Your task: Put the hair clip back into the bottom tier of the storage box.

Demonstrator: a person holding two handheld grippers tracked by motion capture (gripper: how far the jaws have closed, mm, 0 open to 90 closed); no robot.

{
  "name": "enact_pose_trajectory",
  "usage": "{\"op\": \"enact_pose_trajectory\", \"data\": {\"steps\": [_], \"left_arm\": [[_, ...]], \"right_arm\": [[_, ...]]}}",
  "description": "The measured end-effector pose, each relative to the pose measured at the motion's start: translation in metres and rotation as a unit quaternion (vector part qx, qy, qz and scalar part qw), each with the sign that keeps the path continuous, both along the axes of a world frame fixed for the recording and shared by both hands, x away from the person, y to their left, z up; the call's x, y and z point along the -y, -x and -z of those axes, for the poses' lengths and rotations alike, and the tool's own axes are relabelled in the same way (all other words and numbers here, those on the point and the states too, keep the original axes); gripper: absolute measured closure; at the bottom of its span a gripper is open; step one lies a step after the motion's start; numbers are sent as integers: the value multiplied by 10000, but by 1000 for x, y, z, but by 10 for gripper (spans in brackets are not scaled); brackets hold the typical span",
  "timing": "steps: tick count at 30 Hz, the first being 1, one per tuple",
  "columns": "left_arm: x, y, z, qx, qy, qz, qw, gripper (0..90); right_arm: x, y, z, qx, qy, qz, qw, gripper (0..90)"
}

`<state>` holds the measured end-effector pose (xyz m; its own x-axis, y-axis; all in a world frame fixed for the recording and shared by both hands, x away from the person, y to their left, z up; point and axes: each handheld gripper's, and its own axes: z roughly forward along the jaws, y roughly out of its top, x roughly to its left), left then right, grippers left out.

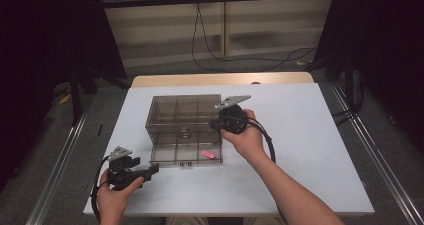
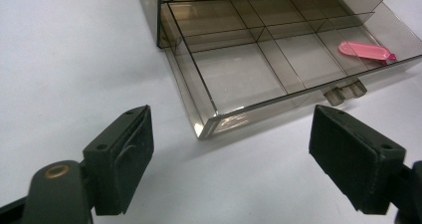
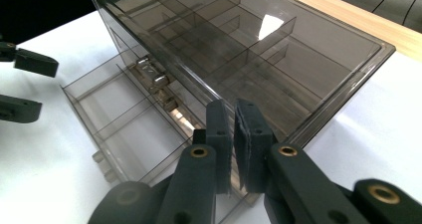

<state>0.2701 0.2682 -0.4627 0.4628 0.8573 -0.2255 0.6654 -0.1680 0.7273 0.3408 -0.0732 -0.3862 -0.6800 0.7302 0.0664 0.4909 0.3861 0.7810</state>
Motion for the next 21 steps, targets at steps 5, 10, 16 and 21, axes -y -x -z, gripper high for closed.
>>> {"op": "enact_pose_trajectory", "data": {"steps": [5,10,16,21], "left_arm": [[0,0,0,-7,48,1,10000,195],[0,0,-1,-42,25,28,10000,216],[0,1,-2,-61,24,104,9999,268],[1,2,-3,-30,102,129,9999,347]], "right_arm": [[1,-3,1,22,-30,63,10000,852],[3,-7,1,33,-10,133,9999,852],[3,-10,3,62,29,186,9998,852],[3,-10,4,95,67,223,9997,854]]}}
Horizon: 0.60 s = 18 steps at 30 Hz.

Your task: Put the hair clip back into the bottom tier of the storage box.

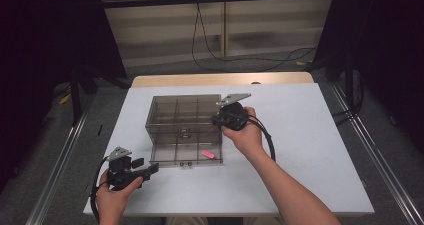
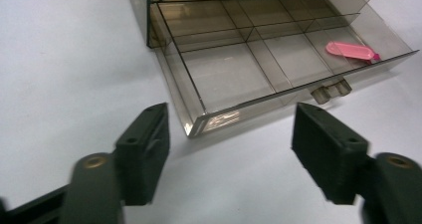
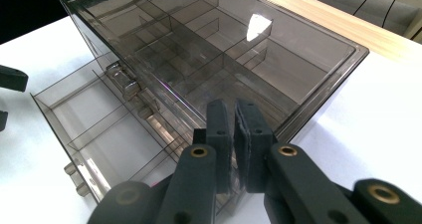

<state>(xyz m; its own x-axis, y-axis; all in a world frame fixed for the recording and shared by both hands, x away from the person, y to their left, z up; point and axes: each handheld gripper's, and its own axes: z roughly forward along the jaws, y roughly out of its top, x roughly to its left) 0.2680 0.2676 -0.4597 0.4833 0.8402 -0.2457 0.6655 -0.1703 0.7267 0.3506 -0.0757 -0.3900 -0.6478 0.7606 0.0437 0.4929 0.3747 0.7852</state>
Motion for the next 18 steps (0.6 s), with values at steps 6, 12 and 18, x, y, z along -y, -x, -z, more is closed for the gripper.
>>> {"op": "enact_pose_trajectory", "data": {"steps": [6,12,18], "left_arm": [[1,2,-2,59,-57,99,9999,412],[2,4,-3,64,1,131,9999,494],[5,6,-3,70,-17,133,9999,553]], "right_arm": [[0,0,0,17,12,-2,10000,855],[0,0,1,15,-11,-5,10000,856],[-1,1,1,26,5,19,10000,858]]}}
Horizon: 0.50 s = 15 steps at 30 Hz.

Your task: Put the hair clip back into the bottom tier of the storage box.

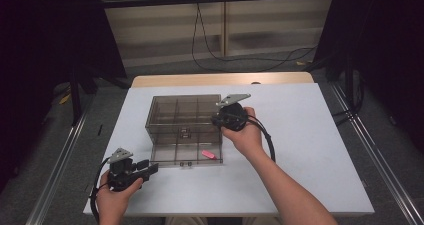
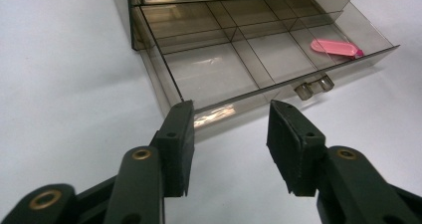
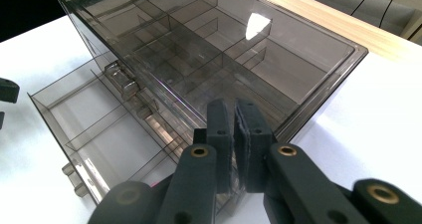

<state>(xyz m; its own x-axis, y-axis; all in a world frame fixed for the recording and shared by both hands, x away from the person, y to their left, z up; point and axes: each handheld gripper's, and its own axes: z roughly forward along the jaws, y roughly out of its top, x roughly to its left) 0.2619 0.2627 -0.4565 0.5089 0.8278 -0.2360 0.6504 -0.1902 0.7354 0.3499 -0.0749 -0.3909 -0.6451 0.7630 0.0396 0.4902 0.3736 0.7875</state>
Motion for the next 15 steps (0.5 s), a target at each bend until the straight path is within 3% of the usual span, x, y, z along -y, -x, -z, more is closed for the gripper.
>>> {"op": "enact_pose_trajectory", "data": {"steps": [10,15], "left_arm": [[5,1,1,-101,5,182,9998,626],[9,1,1,-105,36,104,9999,686]], "right_arm": [[-1,0,0,18,42,12,10000,864],[-1,1,0,2,53,25,10000,867]]}}
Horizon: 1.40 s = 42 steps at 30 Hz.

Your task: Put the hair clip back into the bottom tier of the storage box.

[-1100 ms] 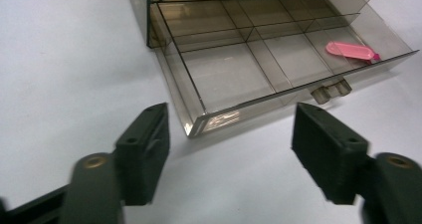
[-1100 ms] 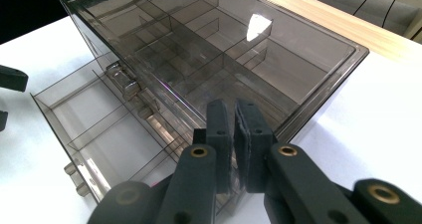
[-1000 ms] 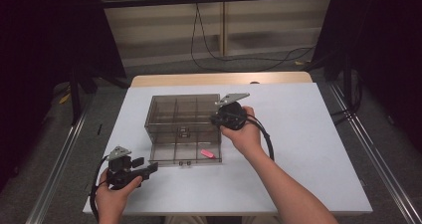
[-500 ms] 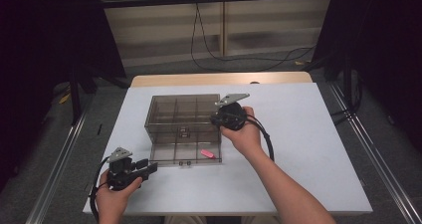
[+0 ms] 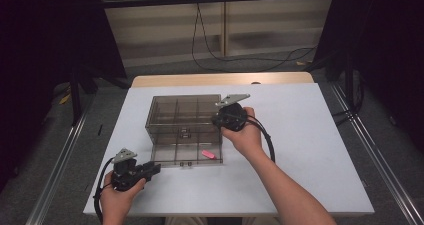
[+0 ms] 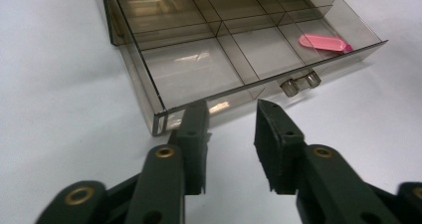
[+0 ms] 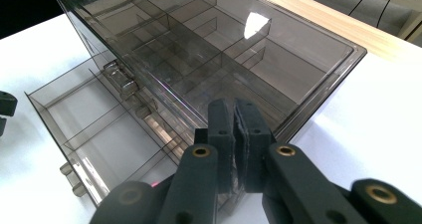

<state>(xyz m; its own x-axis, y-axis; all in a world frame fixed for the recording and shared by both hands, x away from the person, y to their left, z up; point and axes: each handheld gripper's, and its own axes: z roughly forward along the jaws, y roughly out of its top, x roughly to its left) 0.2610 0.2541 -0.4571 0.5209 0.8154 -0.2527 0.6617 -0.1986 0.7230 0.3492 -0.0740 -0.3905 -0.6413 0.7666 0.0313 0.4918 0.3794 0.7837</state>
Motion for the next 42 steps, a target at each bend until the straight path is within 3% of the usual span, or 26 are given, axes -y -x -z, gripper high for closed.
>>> {"op": "enact_pose_trajectory", "data": {"steps": [13,23,42], "left_arm": [[11,-1,2,-129,-65,102,9998,858],[18,-3,3,-180,-87,245,9995,897],[22,-4,4,-139,12,288,9995,900]], "right_arm": [[-1,1,0,40,35,0,10000,872],[-1,1,0,54,48,-7,10000,876],[0,1,1,56,-29,-15,10000,878]]}}
